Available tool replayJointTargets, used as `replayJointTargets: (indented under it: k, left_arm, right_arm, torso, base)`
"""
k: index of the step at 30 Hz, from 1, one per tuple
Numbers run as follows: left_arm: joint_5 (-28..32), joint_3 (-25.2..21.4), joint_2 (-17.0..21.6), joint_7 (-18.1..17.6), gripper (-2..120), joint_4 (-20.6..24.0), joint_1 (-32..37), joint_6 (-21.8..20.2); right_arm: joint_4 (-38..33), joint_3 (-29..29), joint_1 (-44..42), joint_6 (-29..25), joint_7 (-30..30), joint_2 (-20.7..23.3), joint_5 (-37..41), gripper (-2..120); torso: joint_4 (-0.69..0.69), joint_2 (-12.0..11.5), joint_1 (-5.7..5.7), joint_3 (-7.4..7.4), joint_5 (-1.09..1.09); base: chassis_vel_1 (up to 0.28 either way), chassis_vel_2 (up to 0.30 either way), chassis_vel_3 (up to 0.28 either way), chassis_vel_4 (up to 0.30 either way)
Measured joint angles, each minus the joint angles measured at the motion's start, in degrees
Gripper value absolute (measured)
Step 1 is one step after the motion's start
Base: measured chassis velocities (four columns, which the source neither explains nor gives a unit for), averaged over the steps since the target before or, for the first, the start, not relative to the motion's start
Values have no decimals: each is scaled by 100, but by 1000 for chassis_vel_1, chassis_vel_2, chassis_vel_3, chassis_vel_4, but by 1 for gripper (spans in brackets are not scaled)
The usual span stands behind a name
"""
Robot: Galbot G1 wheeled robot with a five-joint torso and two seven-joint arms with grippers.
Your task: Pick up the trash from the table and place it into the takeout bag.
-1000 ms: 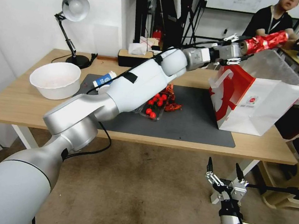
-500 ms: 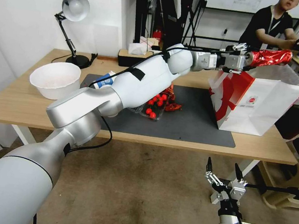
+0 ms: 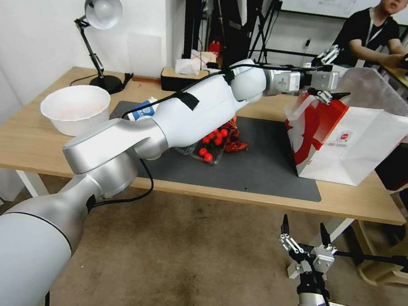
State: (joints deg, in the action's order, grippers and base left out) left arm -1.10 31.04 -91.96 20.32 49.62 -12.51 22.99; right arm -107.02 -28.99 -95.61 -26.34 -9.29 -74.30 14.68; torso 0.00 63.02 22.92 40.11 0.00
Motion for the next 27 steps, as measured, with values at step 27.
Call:
replayJointTargets:
  k: [27]
  left_arm:
    - [3986, 41, 926, -1632, 100, 2078, 757, -3158]
  right_arm:
    - [-43, 17, 3, 10, 5, -15, 17, 100]
  torso:
    - [1, 1, -1, -1, -1]
  base:
    - [0, 0, 0, 0]
